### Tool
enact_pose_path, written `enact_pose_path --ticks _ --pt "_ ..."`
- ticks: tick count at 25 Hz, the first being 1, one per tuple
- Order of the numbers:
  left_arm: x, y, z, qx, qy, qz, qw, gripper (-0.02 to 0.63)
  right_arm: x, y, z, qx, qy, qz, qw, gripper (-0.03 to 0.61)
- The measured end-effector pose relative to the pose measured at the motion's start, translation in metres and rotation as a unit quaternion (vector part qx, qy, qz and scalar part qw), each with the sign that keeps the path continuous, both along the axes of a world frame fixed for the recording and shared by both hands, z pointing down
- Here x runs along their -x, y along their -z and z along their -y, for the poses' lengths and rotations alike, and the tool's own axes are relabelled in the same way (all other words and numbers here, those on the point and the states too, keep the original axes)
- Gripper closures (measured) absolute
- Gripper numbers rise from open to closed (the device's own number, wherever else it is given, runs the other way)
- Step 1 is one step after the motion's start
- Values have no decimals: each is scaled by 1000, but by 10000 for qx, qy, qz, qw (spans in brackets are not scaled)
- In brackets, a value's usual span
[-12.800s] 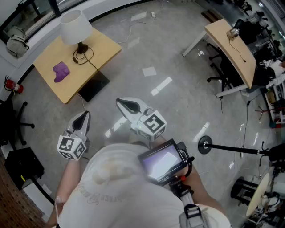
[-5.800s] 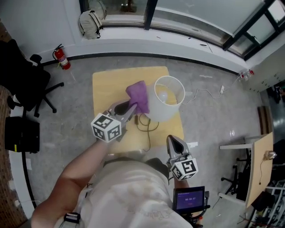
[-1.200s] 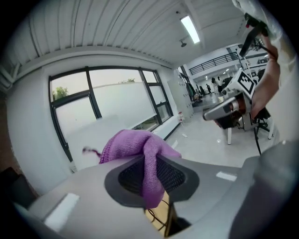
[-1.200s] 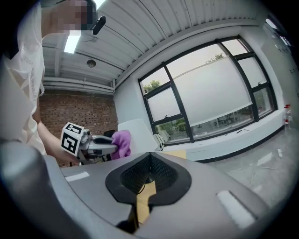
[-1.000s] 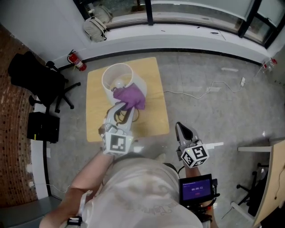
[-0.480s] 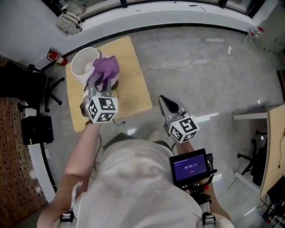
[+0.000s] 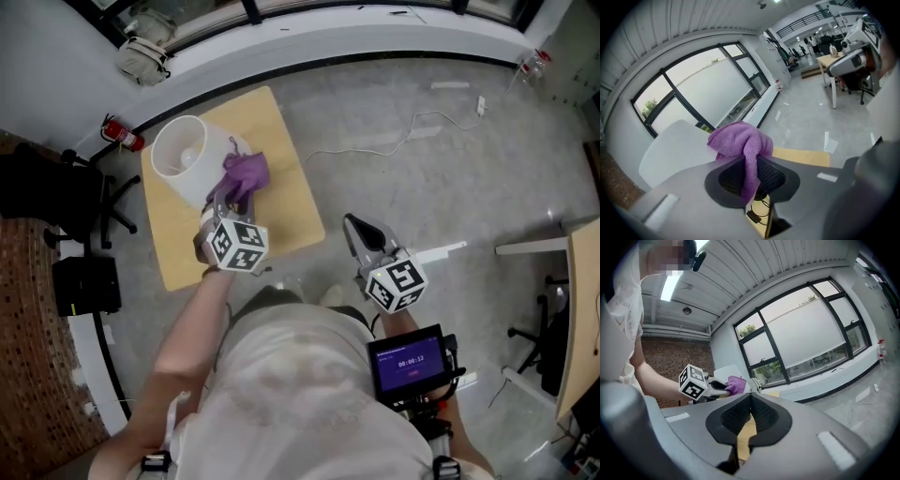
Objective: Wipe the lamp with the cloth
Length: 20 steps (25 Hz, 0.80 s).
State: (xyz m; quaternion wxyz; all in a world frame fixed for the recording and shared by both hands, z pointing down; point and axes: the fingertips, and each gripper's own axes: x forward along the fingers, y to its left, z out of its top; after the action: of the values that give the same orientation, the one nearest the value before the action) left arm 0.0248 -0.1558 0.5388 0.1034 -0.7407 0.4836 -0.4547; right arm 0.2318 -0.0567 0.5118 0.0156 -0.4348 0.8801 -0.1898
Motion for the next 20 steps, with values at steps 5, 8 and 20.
enact_pose_path --ticks 5,8,20 --pt "8 -16 -7 346 -243 -301 9987 545 27 7 5 -56 -20 -112 9999 565" --pt "11 -5 -12 283 -449 -499 9973 546 43 12 9 -130 -87 -174 9997 565" --pt "8 173 0 29 -2529 161 9673 545 84 37 25 -332 -201 -221 9990 565"
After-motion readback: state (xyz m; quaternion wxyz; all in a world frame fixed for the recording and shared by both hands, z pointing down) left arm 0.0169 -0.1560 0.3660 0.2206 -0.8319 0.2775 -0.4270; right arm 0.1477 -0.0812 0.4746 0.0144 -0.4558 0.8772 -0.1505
